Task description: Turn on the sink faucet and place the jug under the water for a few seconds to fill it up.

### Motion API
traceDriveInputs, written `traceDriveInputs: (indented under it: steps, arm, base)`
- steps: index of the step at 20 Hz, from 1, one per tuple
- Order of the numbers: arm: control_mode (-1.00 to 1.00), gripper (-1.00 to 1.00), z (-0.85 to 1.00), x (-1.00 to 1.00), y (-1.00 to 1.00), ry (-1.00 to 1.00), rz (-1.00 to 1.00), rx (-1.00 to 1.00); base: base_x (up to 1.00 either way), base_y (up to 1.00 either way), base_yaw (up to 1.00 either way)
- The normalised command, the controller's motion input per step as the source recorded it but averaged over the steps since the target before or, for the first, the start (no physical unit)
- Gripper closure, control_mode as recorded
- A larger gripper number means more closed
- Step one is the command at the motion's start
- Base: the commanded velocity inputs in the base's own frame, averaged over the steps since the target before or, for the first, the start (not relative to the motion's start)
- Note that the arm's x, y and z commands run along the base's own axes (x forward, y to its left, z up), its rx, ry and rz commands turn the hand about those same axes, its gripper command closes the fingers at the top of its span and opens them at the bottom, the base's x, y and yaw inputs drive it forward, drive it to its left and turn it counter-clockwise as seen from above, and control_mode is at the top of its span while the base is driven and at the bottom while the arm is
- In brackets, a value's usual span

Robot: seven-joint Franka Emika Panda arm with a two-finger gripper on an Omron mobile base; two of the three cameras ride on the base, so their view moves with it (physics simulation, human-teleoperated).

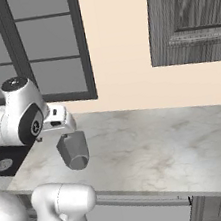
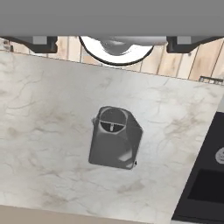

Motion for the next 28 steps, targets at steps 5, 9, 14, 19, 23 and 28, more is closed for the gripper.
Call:
traceDriveInputs:
  steps: [5, 9, 14, 19, 23, 28]
  arm:
    - [-1.0, -1.0, -0.11, -0.87, 0.19, -0.29, 0.04, 0.0]
    - [-1.0, -1.0, 0.0, -0.18, -0.04, -0.16, 0.0, 0.01]
    - [-1.0, -1.0, 0.0, 0.0, -0.16, -0.04, 0.0, 0.05]
    - [-1.0, -1.0, 0.0, 0.01, -0.01, 0.0, 0.0, 0.01]
    - [-1.0, -1.0, 0.0, 0.0, 0.0, 0.0, 0.0, 0.0]
    - [-1.0, -1.0, 0.0, 0.0, 0.0, 0.0, 0.0, 0.0]
  base:
    - [0.0, 0.0, 0.0]
    - [0.0, 0.0, 0.0]
    - [0.0, 0.0, 0.0]
    - [0.0, 0.0, 0.0]
    - [0.0, 0.0, 0.0]
    - [0.0, 0.0, 0.0]
